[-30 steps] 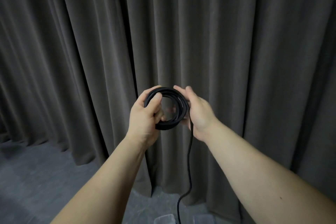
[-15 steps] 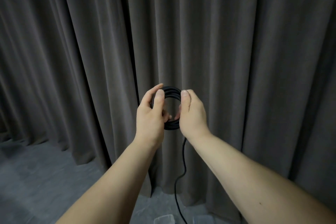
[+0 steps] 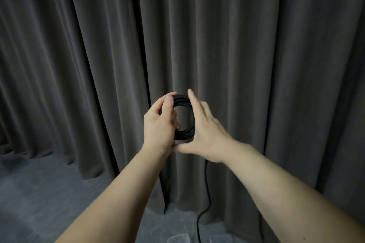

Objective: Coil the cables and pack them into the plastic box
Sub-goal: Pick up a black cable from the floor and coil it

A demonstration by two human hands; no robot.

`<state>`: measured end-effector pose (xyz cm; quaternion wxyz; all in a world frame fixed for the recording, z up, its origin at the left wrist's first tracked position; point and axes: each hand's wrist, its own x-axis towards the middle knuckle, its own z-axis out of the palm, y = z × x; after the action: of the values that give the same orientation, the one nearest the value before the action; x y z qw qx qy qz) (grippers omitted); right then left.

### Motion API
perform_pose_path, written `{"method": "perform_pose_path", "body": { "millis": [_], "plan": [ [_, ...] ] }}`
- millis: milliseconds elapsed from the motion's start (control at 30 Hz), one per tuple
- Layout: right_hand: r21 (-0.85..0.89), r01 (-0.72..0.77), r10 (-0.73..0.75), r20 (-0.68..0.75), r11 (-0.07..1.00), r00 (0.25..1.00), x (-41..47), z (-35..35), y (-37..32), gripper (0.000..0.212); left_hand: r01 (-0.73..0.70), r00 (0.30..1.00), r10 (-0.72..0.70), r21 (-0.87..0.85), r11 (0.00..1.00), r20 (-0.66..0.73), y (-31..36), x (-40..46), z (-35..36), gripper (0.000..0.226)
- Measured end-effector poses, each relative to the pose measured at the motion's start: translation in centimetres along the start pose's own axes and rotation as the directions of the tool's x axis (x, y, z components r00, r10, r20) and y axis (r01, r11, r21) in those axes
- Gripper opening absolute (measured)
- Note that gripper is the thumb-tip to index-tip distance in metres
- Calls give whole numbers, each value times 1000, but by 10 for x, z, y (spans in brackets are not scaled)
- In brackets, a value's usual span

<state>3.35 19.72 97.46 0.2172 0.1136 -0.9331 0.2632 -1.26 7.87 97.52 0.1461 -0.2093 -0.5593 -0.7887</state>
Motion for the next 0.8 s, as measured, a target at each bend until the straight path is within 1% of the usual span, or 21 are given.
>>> {"method": "perform_pose_path", "body": {
  "millis": [67,167,233,300,400,467,533,567,600,633,700,733,767,800],
  "plan": [
    [-45,-28,26,-39,999,999,3,5,1,127,-10,999,9,25,1000,33,-4,-3,1,24],
    [7,-47,47,-77,999,996,7,7,7,119,-43,993,30,112,993,116,-6,-5,-1,28],
    [68,-34,39,-71,997,997,8,5,11,118,-19,984,3,85,996,178,-5,-4,-3,30],
    [103,-36,41,-46,994,998,11,4,11,119,16,979,-21,25,1000,201,-4,-1,-5,28],
    [110,-30,33,-22,993,999,16,6,8,120,53,992,-53,3,999,115,-3,3,-5,25],
    [166,-24,26,-10,986,1000,18,7,5,122,56,998,-55,-41,998,35,-3,8,-5,25],
    [238,-83,70,63,968,996,19,6,6,121,21,997,-29,-107,994,-67,-2,17,-9,25],
    [246,-124,96,122,961,988,18,6,8,116,-3,992,-16,-146,989,-128,-1,23,-13,24],
    [247,-164,119,187,955,975,16,7,12,106,-23,982,-12,-181,983,-190,0,30,-18,24],
    [253,-199,135,249,947,959,14,9,16,89,-36,968,-19,-211,977,-250,1,36,-23,23],
    [319,-286,175,334,904,926,10,12,25,48,-51,932,-50,-265,963,-358,4,45,-35,21],
    [388,-338,210,336,857,918,8,14,29,33,-59,912,-65,-287,956,-405,5,49,-41,21],
    [454,-375,256,301,808,918,7,15,33,25,-69,892,-76,-299,952,-447,6,52,-47,20],
    [481,-376,312,210,792,927,8,14,35,20,-76,872,-80,-294,953,-482,6,54,-51,20]
  ]
}}
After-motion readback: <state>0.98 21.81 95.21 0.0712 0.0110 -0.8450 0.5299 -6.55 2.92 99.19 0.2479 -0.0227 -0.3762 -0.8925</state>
